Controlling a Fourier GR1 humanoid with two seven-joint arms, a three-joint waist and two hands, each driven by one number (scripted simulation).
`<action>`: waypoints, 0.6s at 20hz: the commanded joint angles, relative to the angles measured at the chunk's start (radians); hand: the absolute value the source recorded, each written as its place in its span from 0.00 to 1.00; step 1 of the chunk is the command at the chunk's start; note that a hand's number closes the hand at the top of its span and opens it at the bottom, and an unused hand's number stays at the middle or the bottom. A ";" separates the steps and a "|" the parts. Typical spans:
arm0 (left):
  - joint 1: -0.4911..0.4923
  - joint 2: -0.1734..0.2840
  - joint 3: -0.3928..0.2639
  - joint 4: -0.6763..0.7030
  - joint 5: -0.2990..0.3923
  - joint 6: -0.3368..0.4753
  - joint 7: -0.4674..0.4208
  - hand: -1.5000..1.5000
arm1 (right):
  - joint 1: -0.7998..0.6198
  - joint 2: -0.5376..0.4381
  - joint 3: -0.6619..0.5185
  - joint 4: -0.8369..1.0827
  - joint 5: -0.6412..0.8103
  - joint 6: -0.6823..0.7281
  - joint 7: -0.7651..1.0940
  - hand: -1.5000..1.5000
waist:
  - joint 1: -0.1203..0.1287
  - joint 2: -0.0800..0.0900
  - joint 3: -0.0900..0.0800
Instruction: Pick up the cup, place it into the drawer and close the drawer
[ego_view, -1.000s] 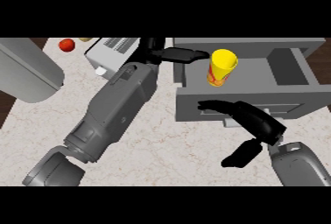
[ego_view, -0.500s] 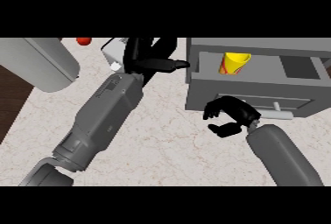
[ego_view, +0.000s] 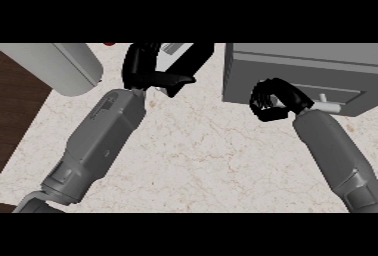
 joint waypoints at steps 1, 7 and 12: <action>0.047 0.046 -0.002 -0.045 0.010 -0.048 0.029 0.00 | -0.111 -0.020 -0.092 0.115 -0.031 -0.064 -0.012 1.00 | 0.038 0.006 -0.001; 0.055 0.053 -0.015 -0.078 0.003 -0.062 0.039 0.00 | -0.172 -0.099 -0.141 0.146 -0.065 -0.017 0.003 1.00 | 0.052 0.014 -0.001; 0.077 0.059 -0.024 -0.086 -0.001 -0.084 0.035 0.00 | -0.195 -0.133 -0.163 0.118 -0.099 0.031 0.012 1.00 | 0.068 0.021 -0.002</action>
